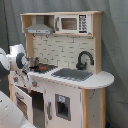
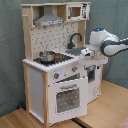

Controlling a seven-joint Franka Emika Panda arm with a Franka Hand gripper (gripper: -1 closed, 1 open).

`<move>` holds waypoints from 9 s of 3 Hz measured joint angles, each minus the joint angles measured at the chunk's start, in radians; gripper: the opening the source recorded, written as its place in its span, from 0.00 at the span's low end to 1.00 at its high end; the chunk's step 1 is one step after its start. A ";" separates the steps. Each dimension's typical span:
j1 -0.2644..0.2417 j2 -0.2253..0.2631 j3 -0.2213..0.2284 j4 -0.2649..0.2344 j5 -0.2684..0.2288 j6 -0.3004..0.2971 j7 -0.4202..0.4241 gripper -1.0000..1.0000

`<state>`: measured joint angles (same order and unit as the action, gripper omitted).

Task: Play with the kitchen

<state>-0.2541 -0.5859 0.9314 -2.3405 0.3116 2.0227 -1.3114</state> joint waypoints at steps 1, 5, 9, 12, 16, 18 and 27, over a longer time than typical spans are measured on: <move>-0.013 0.039 0.021 0.008 -0.044 0.048 -0.063 1.00; -0.183 0.091 0.207 0.009 -0.118 0.201 -0.092 0.00; -0.465 0.086 0.492 0.016 -0.132 0.294 -0.090 0.00; -0.531 0.154 0.635 0.014 -0.086 0.313 0.072 0.00; -0.574 0.178 0.758 0.032 -0.086 0.316 0.331 0.00; -0.492 0.178 0.759 0.030 -0.086 0.324 0.529 0.00; -0.290 0.139 0.779 0.094 -0.089 0.381 1.193 1.00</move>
<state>-0.5445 -0.4467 1.7107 -2.2460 0.2221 2.4038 -0.1182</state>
